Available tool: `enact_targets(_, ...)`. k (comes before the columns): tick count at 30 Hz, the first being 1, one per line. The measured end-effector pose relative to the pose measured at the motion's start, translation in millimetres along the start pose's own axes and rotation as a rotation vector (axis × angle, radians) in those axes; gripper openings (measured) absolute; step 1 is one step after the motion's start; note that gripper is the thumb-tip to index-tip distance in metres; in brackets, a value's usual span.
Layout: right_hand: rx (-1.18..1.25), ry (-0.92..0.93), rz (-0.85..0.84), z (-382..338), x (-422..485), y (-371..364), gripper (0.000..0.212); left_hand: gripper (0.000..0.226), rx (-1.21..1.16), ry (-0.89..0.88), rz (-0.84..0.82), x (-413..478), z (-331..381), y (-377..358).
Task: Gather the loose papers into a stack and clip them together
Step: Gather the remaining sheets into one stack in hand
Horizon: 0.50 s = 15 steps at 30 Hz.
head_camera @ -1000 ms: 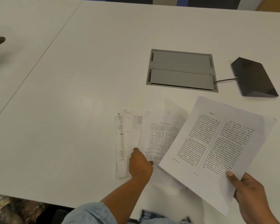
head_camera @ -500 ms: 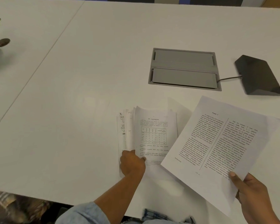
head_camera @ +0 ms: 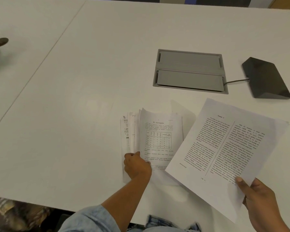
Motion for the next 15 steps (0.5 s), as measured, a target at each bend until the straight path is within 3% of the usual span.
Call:
enact_targets(9,-0.003,0.015,0.041,-2.8,1.7,6.0,0.031,0.034,-0.229,-0.042,-0.109,3.7,-1.7,2.6)
enact_targets(12,0.006,0.024,0.053,-5.9,1.8,9.3,0.030,0.037,-0.329,-0.064,-0.106,4.1,-1.8,13.9)
enact_targets(15,0.018,0.036,0.060,-9.4,1.3,12.0,0.028,0.016,-0.338,-0.092,-0.065,2.8,-3.9,32.5)
Point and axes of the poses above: each hand's wrist, its own x-axis towards the middle knuckle, its own y-axis out of the back of the hand, z = x × y, the point moved 8 cm from there along x, towards the middle knuckle, and after that the axes turned 5 degrees about -z, right-handed, at the moved point
